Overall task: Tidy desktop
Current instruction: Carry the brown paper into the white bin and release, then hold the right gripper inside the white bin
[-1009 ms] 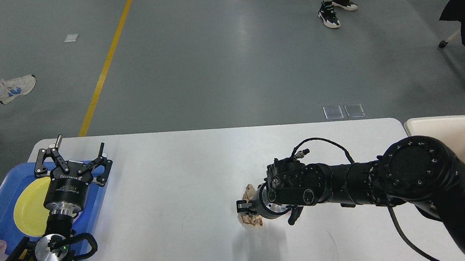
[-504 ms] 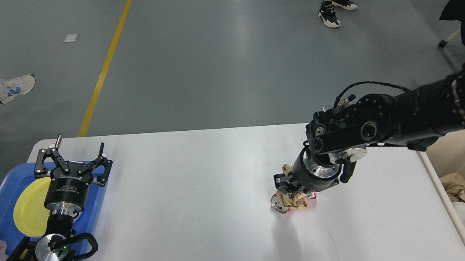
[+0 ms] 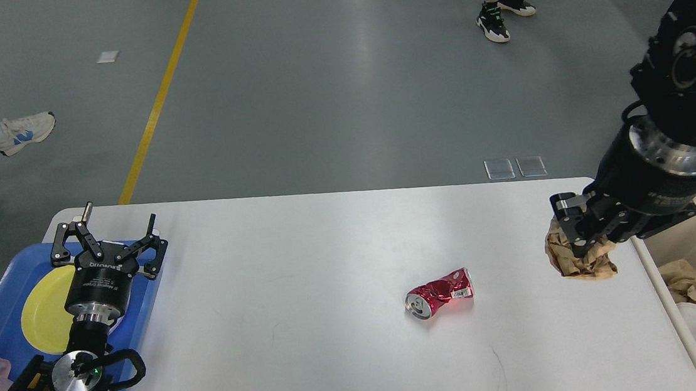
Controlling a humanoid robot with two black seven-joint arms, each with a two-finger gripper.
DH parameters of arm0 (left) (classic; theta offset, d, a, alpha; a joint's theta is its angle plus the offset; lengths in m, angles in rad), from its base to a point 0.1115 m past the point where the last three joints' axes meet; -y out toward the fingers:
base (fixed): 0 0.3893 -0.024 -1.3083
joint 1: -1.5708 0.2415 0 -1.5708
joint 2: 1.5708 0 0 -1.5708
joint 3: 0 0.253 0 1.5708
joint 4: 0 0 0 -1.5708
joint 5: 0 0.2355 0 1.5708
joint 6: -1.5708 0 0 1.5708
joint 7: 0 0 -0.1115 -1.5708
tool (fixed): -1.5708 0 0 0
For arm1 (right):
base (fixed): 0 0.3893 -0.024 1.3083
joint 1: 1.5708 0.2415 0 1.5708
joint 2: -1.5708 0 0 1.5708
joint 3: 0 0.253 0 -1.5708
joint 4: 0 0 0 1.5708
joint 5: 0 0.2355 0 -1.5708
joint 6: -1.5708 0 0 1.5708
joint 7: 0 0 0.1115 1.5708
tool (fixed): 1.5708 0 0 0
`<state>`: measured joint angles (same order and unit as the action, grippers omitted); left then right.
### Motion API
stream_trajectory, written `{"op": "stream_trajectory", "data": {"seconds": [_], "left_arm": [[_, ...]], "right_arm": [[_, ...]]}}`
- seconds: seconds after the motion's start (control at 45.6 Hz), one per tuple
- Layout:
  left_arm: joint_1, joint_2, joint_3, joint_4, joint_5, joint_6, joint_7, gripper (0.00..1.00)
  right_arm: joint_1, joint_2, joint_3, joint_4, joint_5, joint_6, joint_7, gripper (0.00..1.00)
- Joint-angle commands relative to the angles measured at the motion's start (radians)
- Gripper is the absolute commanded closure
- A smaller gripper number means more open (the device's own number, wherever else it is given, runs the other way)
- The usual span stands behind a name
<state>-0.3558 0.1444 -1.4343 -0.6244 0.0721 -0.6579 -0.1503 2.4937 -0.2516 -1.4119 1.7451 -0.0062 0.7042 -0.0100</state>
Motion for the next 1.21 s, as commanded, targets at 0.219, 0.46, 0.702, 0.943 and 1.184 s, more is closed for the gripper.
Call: {"op": "stream_trajectory", "data": {"seconds": [0.219, 0.46, 0.702, 0.943, 1.184], "left_arm": [[0.0, 0.0, 0.0, 0.0, 0.0, 0.0, 0.0, 0.04], [0.001, 0.0, 0.0, 0.002, 0.0, 0.0, 0.0, 0.04], [0.0, 0.001, 0.0, 0.002, 0.0, 0.0, 0.0, 0.04], [0.0, 0.0, 0.0, 0.002, 0.0, 0.0, 0.0, 0.04], [0.0, 0.001, -0.001, 0.002, 0.0, 0.0, 0.0, 0.04]], "right_arm": [[0.004, -0.024, -0.226, -0.035, -0.029, 0.001, 0.094, 1.0], [-0.218, -0.245, -0.331, -0.237, -0.035, -0.063, 0.09, 1.0], [-0.632, -0.443, -0.217, -0.634, -0.103, -0.126, 0.09, 1.0], [-1.222, -0.472, 0.1, -1.024, -0.103, -0.242, 0.09, 1.0], [-1.526, -0.42, 0.272, -1.191, -0.101, -0.299, 0.088, 1.0]]}}
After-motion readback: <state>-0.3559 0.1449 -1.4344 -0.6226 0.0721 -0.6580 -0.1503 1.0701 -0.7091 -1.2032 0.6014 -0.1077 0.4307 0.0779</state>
